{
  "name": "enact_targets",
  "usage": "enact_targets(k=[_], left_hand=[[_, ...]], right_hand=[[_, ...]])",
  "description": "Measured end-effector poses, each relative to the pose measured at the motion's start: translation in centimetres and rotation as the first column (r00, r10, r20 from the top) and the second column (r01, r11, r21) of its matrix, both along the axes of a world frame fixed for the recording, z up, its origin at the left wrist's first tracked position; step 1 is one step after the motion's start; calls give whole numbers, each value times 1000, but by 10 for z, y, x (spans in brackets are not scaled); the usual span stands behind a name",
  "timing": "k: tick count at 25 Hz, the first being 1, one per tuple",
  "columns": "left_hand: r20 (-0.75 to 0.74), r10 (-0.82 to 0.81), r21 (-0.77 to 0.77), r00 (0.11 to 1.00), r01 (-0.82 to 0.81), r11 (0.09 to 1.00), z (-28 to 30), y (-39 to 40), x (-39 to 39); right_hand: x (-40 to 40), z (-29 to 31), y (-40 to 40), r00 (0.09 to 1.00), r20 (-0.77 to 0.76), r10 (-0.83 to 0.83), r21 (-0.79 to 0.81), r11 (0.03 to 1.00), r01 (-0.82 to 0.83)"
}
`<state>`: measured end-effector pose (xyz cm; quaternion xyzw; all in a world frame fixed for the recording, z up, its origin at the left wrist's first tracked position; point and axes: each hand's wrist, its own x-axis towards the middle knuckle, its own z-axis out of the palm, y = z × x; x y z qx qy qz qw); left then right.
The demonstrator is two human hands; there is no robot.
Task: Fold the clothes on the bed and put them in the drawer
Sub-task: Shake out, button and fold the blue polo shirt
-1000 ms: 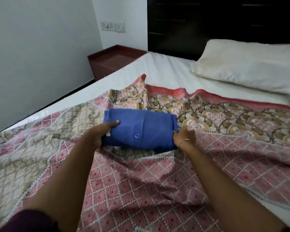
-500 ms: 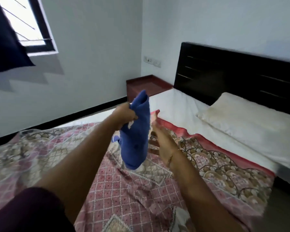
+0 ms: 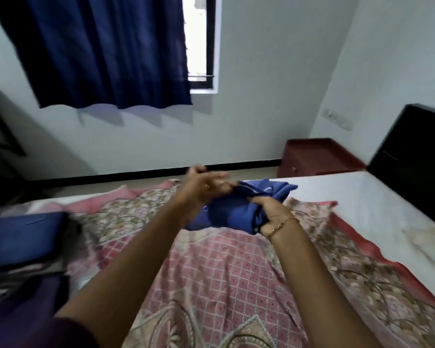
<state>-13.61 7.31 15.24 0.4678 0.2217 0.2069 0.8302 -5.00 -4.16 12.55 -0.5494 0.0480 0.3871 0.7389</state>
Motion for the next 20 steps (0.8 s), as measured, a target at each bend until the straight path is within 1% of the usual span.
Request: enact_targets(k=[1,2,3,4,5,6,7,8,9,10,12,13,14,15,16,17,19,20], left_hand=[[30,222,59,975,-223,973,3,37,-34],[25,409,168,912,-407,898,2,76,-76],[-29,531,267,847,-505,821,-4,109,-120],[-126,588,330,799,-526,784,-17,139,-166],[-283,564,331,776,-472,817,-33,164,-218],[-429,445,268,787,-360,894,-51,180,-259],[-527,289,173,799,-233,957,-67,188,-297],[-575,161,91,802,-132,987,-81,198,-333],[-589,82,30,804,-79,996,-90,207,-363],[-571,38,-31,820,-67,997,-97,215,-390],[-451,26,-153,892,-106,983,-107,233,-438],[-388,14,-203,921,-100,974,-108,240,-461],[-342,-2,-240,940,-85,967,-108,246,-480],[-328,-13,-260,945,-77,963,-110,252,-499],[-322,-34,-269,946,-57,961,-114,258,-516],[-347,-27,-242,938,-62,968,-122,263,-530],[-456,58,-55,888,-93,994,-138,265,-548],[-492,94,39,865,-86,996,-147,263,-555]], right_hand=[[-18,4,19,999,4,43,5,999,-43],[-38,8,38,997,6,79,10,997,-79],[-63,12,55,994,1,107,19,994,-107],[-90,14,72,992,-4,130,24,991,-130],[-124,13,89,988,-10,156,25,987,-156],[-152,10,99,984,-14,177,29,984,-177],[-181,7,110,978,-22,206,40,978,-205],[-212,3,124,973,-31,230,42,973,-228],[-242,-1,138,967,-45,250,38,968,-248],[-273,-7,152,963,-53,265,27,964,-264],[-329,-19,176,952,-50,302,-1,953,-303],[-351,-28,187,949,-58,311,-15,950,-312],[-366,-39,192,949,-74,308,-23,950,-310],[-379,-52,197,948,-90,304,-46,950,-309],[-391,-68,202,949,-102,298,-104,946,-308],[-401,-84,206,949,-95,300,-180,933,-312],[-418,-115,209,952,-38,303,-329,896,-298],[-425,-129,209,953,-1,304,-376,883,-282]])
